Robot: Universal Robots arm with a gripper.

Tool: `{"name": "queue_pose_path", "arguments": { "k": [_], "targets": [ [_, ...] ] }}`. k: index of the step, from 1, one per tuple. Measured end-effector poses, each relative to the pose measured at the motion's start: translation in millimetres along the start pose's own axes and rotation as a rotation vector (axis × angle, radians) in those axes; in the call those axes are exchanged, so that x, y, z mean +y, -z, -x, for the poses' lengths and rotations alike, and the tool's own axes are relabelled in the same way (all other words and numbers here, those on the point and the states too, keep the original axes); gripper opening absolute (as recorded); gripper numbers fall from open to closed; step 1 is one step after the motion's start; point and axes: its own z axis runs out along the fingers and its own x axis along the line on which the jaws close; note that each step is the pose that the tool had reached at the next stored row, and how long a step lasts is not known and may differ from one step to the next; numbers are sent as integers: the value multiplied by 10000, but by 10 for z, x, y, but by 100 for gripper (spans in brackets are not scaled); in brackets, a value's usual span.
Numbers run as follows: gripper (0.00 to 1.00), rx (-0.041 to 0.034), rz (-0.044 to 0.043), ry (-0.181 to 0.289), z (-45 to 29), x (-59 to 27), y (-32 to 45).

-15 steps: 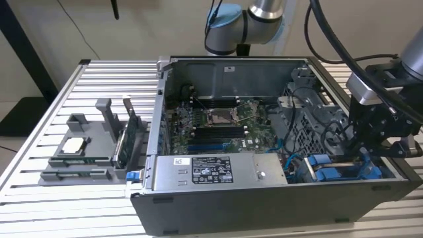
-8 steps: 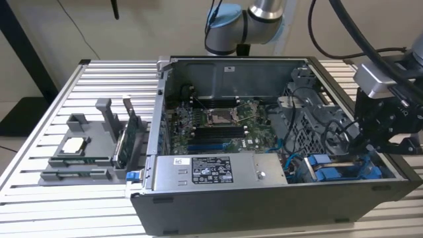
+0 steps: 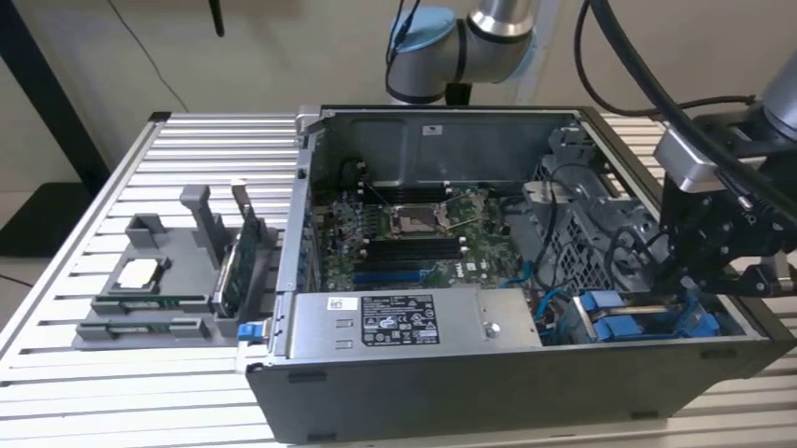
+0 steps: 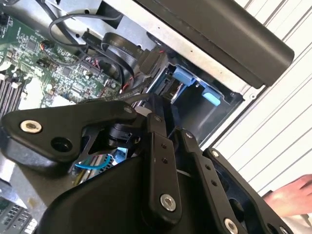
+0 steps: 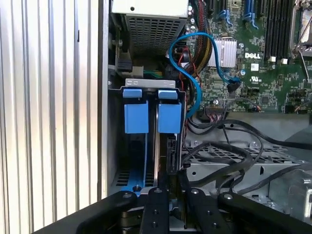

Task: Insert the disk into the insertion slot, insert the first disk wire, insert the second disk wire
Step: 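Insert the first disk wire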

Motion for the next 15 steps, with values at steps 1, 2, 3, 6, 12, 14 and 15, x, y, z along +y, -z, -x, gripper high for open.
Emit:
{"name": "queue_pose_path", "arguments": {
  "k": [1,2,3,6,12,14,15],
  "targets": [
    [19,-1,-10,-1,-1,1,-10],
    [19,0,-19,1,-2,1,-19],
    [19,-1,-26,1,-3,1,-29],
    [19,1,-48,2,-4,2,-50],
    [19,-67,-146,8,-2,2,-65],
    [19,-107,-186,11,1,2,-67],
    [19,-129,-209,11,4,2,-67]
  ]
}}
